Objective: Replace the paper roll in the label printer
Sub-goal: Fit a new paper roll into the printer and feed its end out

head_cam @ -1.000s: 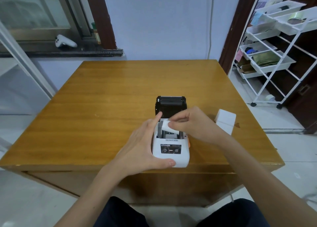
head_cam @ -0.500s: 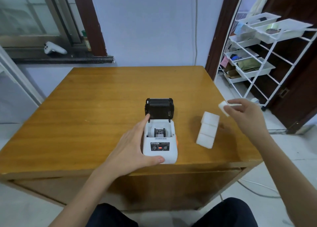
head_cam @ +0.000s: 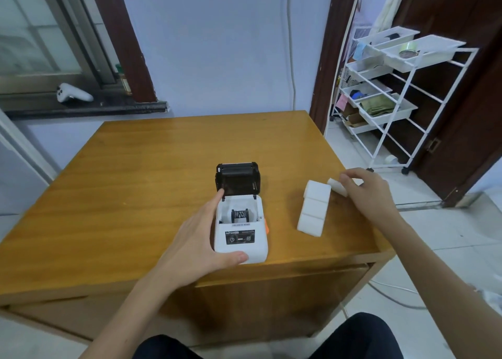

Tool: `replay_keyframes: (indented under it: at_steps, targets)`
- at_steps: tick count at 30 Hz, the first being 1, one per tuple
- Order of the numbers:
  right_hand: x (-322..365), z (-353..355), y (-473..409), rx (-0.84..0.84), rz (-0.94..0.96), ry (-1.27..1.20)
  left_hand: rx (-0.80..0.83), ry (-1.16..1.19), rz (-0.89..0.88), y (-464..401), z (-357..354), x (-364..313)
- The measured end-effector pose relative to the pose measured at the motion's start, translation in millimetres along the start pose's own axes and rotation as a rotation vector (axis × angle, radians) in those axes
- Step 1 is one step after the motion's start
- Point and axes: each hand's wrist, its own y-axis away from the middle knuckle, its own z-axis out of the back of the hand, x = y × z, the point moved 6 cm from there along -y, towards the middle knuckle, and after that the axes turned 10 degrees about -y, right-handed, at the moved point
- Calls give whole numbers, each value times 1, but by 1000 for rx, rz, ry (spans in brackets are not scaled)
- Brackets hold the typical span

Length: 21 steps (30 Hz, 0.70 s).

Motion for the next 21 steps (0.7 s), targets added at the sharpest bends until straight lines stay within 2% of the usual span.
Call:
replay_keyframes:
  at_steps: [4,7,10,12,16,21]
  targets:
    - [24,1,-1,-14,183,52,-1,2,-4,-1,-1,1]
    - [45,-6,0,172,325,151,-3,0,1,-1,0,1]
    - [51,-16,7,398,423,373,-3,-4,0,0,0,1]
    - [49,-19,10,488,414,509,-4,-5,2,0,0,1]
    - [46,-27,9,602,405,633,-4,2,-1,0,0,1]
    - [53,-38,2,663,436,729,-1,3,0,1,0,0]
